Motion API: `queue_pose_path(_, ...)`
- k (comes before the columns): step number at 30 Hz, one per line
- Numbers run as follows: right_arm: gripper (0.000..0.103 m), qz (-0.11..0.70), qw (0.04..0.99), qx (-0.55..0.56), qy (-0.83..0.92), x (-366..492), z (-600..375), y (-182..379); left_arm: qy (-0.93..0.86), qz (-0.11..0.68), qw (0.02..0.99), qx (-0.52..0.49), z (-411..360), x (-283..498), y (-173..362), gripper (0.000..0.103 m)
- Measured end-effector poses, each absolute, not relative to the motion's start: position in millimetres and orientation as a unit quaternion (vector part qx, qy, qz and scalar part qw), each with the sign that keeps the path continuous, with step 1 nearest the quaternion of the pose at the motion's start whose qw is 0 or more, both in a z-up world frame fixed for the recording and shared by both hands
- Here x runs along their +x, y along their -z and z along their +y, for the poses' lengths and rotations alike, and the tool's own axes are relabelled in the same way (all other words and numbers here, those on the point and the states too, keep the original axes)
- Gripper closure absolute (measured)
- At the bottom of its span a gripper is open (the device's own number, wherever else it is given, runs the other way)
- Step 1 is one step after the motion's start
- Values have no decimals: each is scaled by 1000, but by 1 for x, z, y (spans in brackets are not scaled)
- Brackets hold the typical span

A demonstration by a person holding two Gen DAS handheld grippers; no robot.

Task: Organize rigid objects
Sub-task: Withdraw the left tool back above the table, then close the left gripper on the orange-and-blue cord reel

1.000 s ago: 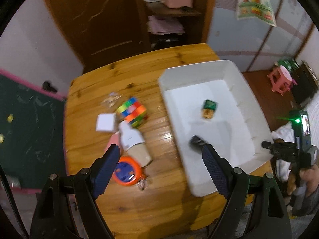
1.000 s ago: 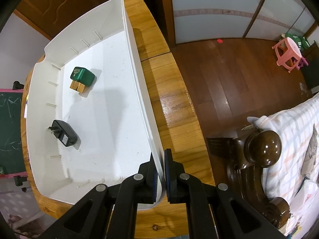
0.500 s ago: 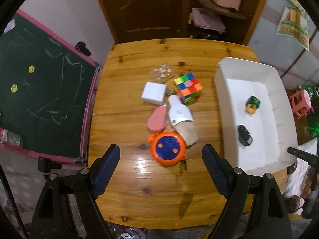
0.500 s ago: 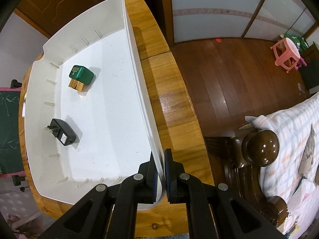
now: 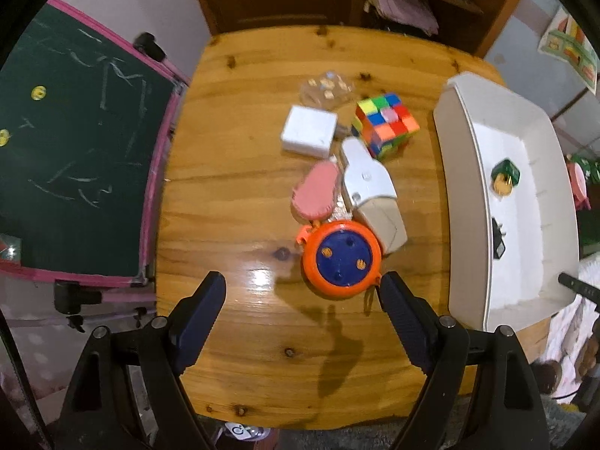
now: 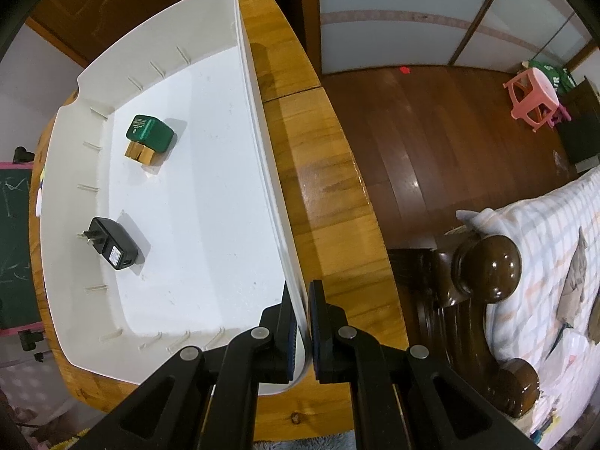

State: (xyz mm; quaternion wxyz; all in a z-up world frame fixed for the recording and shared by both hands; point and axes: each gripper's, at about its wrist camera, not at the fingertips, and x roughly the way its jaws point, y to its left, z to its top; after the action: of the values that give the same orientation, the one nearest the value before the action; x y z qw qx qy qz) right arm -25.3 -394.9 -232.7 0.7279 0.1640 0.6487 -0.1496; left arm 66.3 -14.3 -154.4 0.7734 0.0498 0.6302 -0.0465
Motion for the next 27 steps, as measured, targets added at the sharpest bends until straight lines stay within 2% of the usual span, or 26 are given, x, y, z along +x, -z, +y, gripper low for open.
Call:
queue_pose_path(5, 96, 649, 726, 163, 158, -25, -393, 232, 69, 651, 755, 40, -25, 70, 176, 16)
queue_pose_path(8, 96, 650, 725, 162, 161, -25, -393, 232, 77, 663, 744, 41, -34, 74, 193, 7)
queue_pose_path(27, 96, 656, 718, 164, 164, -25, -391, 236, 31, 692, 719, 52, -54, 90, 260, 6)
